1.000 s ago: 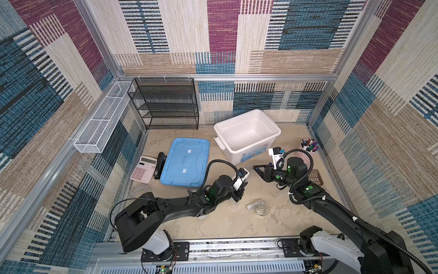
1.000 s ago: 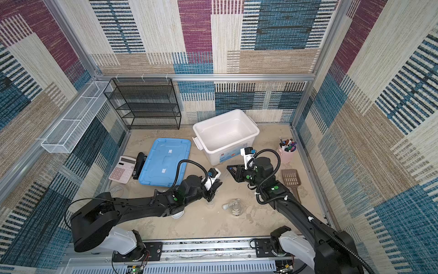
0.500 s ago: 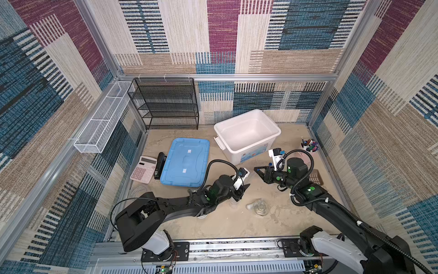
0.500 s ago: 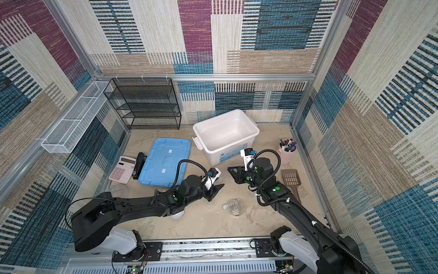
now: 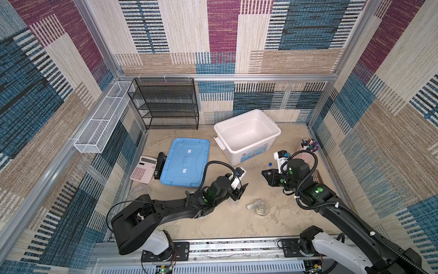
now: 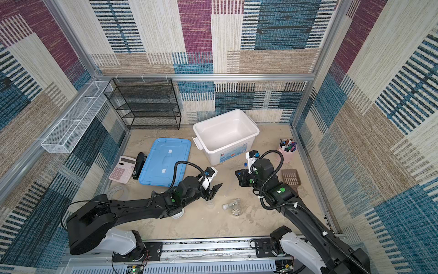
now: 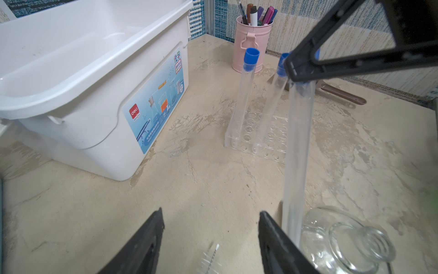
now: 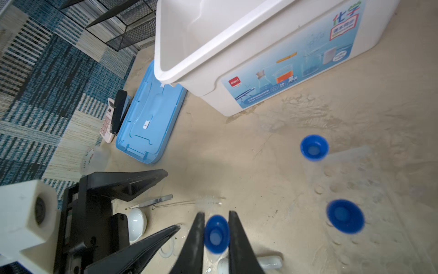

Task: Organize the chemistry lab equipment
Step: 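Open the left gripper and carry the tube with the right gripper toward the rack, then lower the tube into the clear rack with the right gripper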

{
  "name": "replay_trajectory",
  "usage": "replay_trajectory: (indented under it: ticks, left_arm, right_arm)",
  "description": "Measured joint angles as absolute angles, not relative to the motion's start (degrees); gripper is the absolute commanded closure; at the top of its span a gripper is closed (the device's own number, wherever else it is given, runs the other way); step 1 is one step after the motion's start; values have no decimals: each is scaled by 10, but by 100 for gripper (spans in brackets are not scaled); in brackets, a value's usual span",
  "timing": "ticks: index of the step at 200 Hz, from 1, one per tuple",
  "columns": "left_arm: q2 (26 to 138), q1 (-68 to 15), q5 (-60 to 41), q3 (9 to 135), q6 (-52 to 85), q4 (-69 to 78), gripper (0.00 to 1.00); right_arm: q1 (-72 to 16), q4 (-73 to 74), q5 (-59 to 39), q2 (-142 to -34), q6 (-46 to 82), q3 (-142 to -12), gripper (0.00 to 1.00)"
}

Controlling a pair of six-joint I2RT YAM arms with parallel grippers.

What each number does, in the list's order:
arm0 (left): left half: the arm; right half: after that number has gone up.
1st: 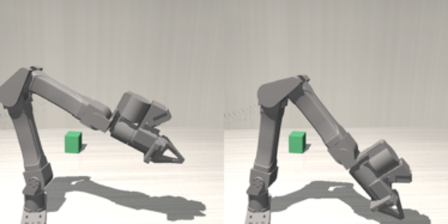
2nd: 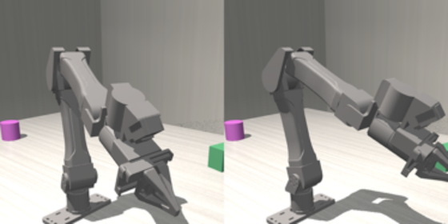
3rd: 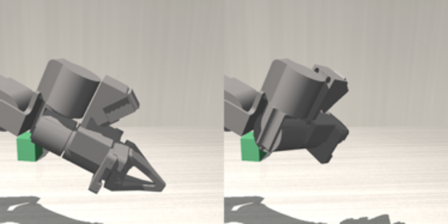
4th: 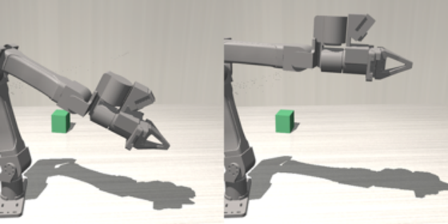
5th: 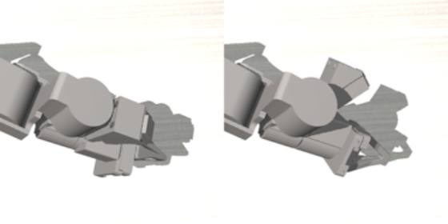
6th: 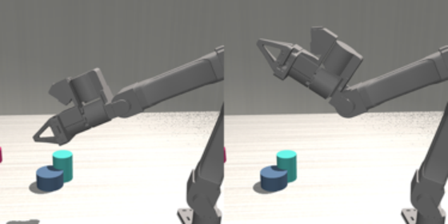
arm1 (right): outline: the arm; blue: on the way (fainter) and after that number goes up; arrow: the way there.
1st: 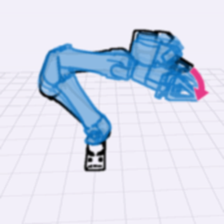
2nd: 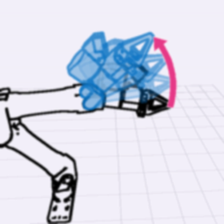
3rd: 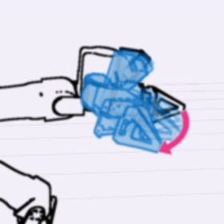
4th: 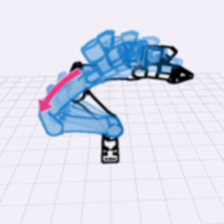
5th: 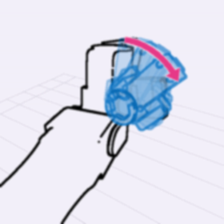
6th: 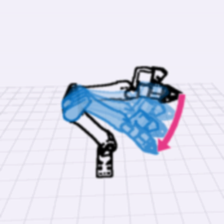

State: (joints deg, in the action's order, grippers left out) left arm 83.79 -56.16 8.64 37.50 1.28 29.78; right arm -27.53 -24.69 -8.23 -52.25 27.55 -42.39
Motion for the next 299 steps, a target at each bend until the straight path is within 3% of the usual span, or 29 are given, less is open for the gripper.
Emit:
replay_trajectory:
  ticks: [156, 299]
  left_arm:
    - [845, -562, 102, 358, 13, 303, 34]
    - [852, -562, 103, 356, 16, 304, 34]
  right_arm:
    - [-289, -440, 160, -486, 293, -513, 86]
    - [-321, -326, 292, -456, 282, -402, 89]
